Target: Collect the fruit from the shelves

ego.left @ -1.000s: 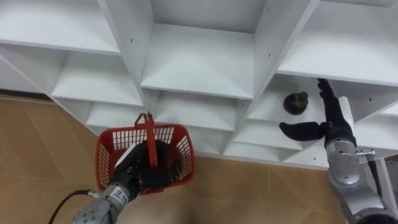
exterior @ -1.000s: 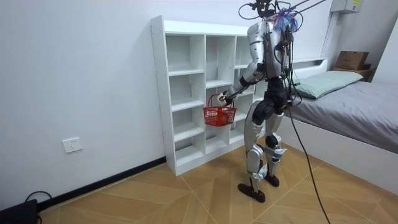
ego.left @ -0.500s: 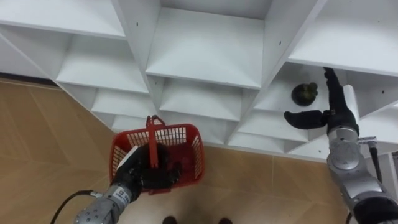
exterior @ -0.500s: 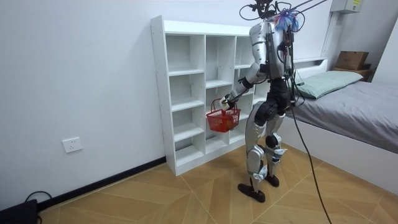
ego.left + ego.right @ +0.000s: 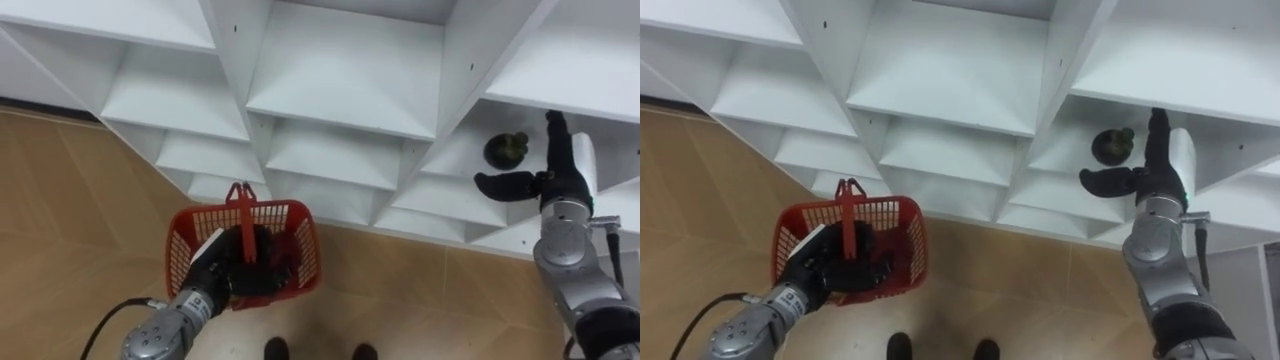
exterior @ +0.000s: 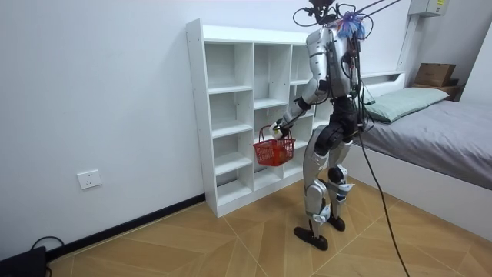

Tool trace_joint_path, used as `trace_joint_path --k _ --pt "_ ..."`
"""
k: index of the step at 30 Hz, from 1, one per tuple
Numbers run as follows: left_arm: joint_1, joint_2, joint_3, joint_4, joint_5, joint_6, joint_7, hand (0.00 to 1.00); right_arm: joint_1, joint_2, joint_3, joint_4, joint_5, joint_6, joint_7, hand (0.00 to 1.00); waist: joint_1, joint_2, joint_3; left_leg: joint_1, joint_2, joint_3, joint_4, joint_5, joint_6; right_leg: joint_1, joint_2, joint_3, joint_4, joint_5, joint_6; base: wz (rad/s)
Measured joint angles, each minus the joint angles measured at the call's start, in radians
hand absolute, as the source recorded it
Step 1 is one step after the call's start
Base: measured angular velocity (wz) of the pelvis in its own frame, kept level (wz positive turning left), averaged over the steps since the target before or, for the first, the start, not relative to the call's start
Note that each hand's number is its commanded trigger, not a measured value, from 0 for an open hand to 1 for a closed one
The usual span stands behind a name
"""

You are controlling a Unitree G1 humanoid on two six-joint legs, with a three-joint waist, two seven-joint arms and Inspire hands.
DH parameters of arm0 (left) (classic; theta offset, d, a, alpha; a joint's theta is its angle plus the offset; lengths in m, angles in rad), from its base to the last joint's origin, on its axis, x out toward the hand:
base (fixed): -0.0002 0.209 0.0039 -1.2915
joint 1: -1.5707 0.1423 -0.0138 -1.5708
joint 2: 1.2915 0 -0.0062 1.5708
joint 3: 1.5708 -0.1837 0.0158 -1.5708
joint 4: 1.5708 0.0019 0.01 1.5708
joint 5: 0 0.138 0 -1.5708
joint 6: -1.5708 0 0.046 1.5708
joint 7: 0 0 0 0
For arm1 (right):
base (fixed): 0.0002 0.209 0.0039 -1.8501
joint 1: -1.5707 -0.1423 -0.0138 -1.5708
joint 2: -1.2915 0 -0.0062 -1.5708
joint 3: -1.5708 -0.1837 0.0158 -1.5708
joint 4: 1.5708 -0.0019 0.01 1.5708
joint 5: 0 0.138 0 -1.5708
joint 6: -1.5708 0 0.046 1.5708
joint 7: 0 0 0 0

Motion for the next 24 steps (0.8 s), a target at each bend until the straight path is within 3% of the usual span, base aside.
trace_joint_path --k 7,24 --pt "-0.013 -0.015 0.0 0.0 0.0 0.004 0.0 1.0 -0.002 -0.007 -0.001 0.0 0.001 0.013 -0.001 0.0 0.013 0.0 0.0 -0.007 -0.001 0.003 0.002 0.001 0.001 -0.017 -0.004 0.004 0.017 0.0 0.0 -0.02" --pt "-0.024 -0.017 0.001 0.0 -0.001 0.019 0.0 1.0 -0.041 -0.007 -0.002 0.04 0.008 0.051 0.035 0.0 0.018 0.0 0.0009 -0.022 -0.005 0.012 0.01 0.007 0.004 -0.036 -0.012 0.006 0.035 -0.007 -0.001 0.0"
